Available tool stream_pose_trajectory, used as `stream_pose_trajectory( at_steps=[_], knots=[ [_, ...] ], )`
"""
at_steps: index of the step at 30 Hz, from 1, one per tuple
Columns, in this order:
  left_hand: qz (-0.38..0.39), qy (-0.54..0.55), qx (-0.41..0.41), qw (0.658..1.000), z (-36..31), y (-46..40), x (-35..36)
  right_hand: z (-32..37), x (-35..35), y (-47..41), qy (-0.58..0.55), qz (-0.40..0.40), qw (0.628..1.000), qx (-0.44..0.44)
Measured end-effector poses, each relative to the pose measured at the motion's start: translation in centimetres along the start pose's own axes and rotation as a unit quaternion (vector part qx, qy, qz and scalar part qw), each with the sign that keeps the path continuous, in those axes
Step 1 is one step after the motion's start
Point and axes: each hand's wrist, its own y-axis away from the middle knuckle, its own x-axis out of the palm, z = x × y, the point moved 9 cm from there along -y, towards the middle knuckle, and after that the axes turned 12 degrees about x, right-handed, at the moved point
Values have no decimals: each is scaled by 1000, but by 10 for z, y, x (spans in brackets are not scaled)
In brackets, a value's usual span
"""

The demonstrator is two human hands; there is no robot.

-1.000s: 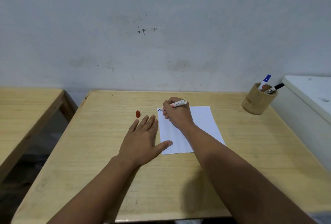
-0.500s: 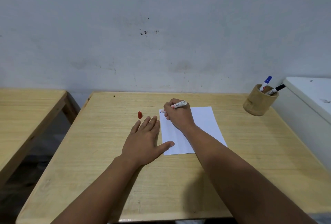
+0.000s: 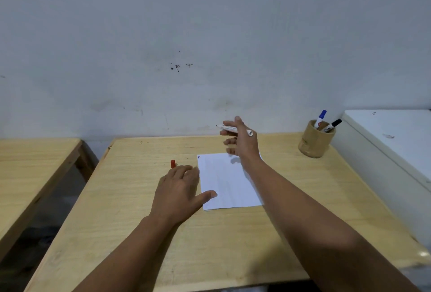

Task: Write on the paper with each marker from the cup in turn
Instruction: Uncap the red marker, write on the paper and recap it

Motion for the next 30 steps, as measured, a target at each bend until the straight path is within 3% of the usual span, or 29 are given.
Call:
stream_pose_trajectory(
  at_steps=[2,4,9,13,15,17,20,25,30],
  knots=[
    [-110,-22,-21,994,5,-4,-22,3,-12,4,1,-9,1000,8],
    [-153,-42,-79,984,22,-10,-35,2,-28,10,29,-29,999,-11],
    [-61,30,-188,980,69,-21,-22,-6,-47,26,76,-4,997,1],
    [-71,96,-209,971,68,-25,-20,-14,-49,36,138,33,990,3],
    [-105,258,-247,928,66,-31,-17,-17,-48,39,181,55,982,-19],
    [-132,416,-273,857,54,-41,-18,-18,-44,41,222,67,972,-40],
    [-139,514,-277,800,28,-55,-26,-11,-42,48,240,64,966,-75],
    [-136,560,-266,773,5,-68,-33,4,-49,55,222,48,969,-103],
    [-122,551,-252,786,-14,-74,-34,13,-60,61,229,41,967,-107]
  ],
)
